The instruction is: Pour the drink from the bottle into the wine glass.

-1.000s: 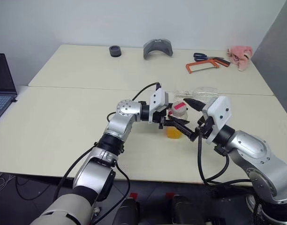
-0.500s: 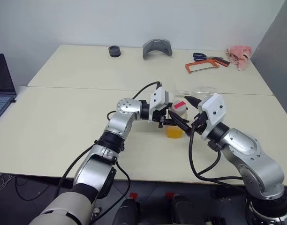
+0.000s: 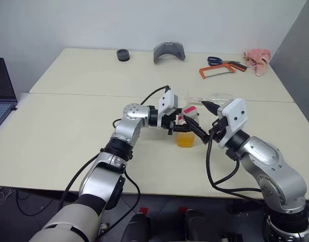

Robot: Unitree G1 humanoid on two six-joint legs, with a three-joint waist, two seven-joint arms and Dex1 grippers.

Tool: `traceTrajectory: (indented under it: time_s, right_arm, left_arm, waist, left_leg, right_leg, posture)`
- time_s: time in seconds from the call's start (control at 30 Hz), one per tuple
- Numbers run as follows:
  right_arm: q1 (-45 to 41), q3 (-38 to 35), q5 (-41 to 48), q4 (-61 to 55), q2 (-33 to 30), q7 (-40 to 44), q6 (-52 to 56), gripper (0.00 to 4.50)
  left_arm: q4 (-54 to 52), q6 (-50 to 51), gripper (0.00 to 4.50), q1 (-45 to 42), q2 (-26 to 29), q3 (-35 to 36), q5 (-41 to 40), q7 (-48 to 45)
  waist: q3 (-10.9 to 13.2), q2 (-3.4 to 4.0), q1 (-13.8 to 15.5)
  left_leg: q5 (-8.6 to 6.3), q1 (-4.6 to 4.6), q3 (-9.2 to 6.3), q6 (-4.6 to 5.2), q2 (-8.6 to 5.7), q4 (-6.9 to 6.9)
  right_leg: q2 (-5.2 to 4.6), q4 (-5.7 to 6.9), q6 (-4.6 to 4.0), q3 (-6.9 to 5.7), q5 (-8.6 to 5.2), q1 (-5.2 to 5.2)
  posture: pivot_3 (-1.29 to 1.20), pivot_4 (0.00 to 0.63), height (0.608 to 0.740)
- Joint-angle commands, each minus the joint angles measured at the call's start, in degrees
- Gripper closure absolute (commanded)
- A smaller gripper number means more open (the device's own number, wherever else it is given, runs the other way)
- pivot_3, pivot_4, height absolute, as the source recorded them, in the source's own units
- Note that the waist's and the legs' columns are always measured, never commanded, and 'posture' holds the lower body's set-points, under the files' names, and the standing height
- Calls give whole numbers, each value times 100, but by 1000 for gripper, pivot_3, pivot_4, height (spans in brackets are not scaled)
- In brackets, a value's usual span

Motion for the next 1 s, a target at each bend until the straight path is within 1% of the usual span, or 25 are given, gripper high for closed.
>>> traceTrajectory:
  time_s: [0.03, 0.5, 0.87, 1.0]
  right_arm:
    - [12, -315, -13, -149, -19, -71, -74, 589]
    - [164, -699, 90, -189, -232, -16, 9, 589]
    - [366, -878, 473, -407, -520, 368, 92, 589]
    - [266, -830, 660, -489, -633, 529, 161, 589]
  left_arm:
    - [-44, -32, 2334, -192, 14, 142, -50, -51]
    - [-13, -78, 2334, -193, 27, 131, -26, -86]
    - [-17, -121, 2334, -156, 83, 136, 18, -75]
    - [-2, -131, 2334, -164, 92, 142, 18, -79]
  waist:
    - [0, 0, 0]
    - [0, 0, -1]
    - [0, 0, -7]
    - [0, 0, -6]
  left_leg:
    - [0, 0, 0, 0, 0, 0]
    - [0, 0, 0, 0, 0, 0]
    - [0, 1, 2, 0, 0, -2]
    - [0, 1, 2, 0, 0, -1]
  right_leg:
    - [0, 0, 0, 0, 0, 0]
    - [0, 0, 0, 0, 0, 0]
    - [4, 0, 0, 1, 0, 0]
    - [4, 0, 0, 1, 0, 0]
  posture:
    - [0, 150, 740]
    - [0, 150, 740]
    - [0, 150, 740]
    - [0, 150, 740]
